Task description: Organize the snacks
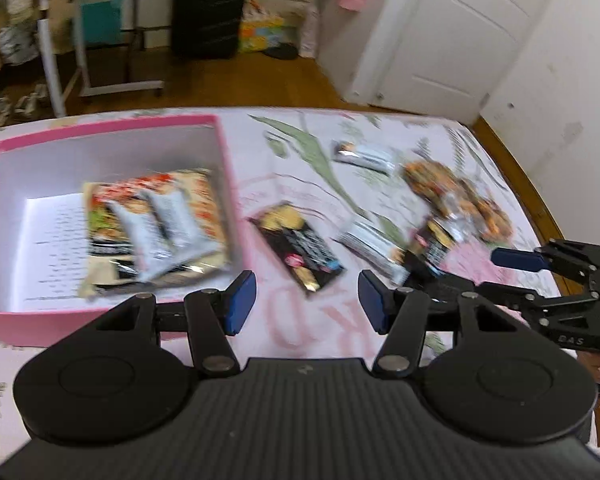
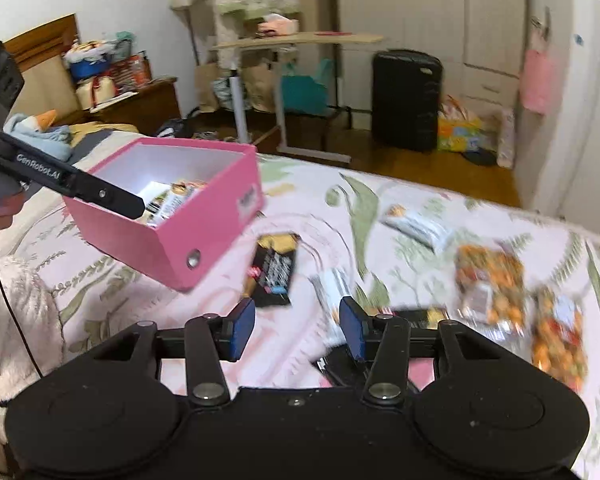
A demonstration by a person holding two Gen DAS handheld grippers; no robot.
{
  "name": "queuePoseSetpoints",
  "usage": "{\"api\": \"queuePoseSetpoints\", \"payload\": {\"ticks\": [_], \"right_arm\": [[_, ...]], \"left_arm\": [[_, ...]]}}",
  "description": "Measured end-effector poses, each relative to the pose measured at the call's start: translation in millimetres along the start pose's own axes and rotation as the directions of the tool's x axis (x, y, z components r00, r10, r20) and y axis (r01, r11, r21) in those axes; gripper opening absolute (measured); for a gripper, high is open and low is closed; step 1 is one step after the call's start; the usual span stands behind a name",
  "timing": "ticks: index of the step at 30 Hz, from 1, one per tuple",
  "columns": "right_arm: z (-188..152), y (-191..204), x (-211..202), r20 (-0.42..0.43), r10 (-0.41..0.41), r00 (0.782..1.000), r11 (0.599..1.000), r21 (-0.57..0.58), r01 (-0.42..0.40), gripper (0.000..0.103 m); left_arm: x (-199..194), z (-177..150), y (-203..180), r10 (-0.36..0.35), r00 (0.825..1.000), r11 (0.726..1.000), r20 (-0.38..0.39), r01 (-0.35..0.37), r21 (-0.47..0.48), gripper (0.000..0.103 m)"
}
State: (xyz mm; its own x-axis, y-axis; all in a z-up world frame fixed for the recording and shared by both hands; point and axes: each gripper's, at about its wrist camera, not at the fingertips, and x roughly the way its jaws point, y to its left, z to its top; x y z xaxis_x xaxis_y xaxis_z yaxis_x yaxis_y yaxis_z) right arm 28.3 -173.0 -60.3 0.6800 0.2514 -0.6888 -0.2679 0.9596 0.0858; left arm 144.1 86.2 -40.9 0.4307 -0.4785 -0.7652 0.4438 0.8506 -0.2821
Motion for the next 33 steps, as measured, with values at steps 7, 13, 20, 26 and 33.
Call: {"api": "queuePoseSetpoints", "payload": {"ticks": [7, 13, 20, 26, 33], "right_arm": [[-32.2, -23.8, -3.9, -0.042, -0.030, 0.999, 0.998, 0.049, 0.032, 0.060], [-51.7, -41.6, 2.3, -0.111, -0.055, 0.992, 0.995, 0.075, 0.063, 0.075], [-79.1, -81.1, 27.8, -0.183, -0.063, 0.981, 0.953, 0.280, 0.113, 0.078], [-98.3, -102.5, 45.7, -0.165, -0.018, 0.986, 0.896, 0.435, 0.089, 0.077], [-101.5, -90.1, 57.4, -0.122, -0.029, 0.992, 0.904, 0.419, 0.078, 0.066]], "left_arm": [[28.7, -10.2, -44.1, -0.036, 0.998, 0.998, -0.060, 0.039, 0.047, 0.056], [60.0, -23.6, -74.3, -0.064, 0.992, 0.995, -0.104, 0.072, 0.075, 0.056], [117.7, -33.2, -103.2, -0.097, 0.991, 0.990, -0.094, 0.106, 0.089, 0.055], [170.5, -27.5, -115.7, -0.114, 0.989, 0.988, -0.097, 0.123, 0.096, 0.054], [193.1, -28.5, -115.9, -0.150, 0.973, 0.984, -0.175, 0.164, 0.073, 0.045]]}}
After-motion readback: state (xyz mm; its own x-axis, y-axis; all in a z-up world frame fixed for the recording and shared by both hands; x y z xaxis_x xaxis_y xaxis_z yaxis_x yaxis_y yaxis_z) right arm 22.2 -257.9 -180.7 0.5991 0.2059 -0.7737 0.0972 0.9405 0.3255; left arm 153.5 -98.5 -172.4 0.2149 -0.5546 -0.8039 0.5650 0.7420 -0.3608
